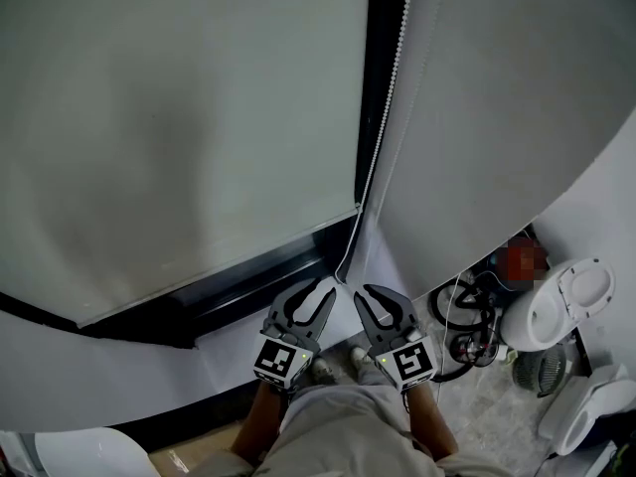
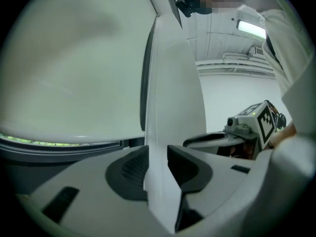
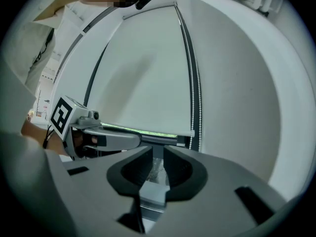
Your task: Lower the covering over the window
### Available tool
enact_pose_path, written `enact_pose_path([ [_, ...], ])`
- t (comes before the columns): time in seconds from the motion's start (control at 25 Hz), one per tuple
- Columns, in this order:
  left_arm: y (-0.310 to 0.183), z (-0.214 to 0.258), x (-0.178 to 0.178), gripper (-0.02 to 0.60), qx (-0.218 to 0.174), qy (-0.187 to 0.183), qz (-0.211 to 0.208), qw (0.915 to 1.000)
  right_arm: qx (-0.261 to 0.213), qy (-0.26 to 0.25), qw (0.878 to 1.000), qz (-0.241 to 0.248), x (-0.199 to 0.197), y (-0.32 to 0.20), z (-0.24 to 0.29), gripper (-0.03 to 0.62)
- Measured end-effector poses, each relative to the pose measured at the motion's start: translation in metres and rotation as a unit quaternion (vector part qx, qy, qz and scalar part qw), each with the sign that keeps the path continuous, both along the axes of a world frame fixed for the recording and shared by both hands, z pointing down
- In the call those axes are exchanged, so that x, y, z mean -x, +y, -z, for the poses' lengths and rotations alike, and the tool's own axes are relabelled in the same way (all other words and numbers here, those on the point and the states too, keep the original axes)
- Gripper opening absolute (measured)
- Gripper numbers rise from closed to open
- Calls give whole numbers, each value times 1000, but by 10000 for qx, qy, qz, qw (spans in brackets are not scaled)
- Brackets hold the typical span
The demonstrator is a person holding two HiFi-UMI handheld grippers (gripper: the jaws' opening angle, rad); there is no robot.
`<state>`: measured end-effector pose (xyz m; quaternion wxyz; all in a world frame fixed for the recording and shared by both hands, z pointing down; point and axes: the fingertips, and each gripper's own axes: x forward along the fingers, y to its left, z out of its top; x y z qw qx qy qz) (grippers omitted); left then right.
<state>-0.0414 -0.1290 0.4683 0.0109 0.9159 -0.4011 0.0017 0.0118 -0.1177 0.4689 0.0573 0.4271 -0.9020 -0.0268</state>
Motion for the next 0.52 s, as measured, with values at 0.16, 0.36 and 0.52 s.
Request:
enact_pose_path([
  [0.16,0,3,0,110,-74,-56,-108,9999,-37,75,9999,-132,-2,-1,7,63],
  [0.36,1,16,-2,110,-246,-95,-196,9995,-209,-61,9994,-253,-2,2,23,63],
  [0.52,4,37,-5,110,-501,-28,-238,9985,-277,-86,9991,-305,-2,5,34,63],
])
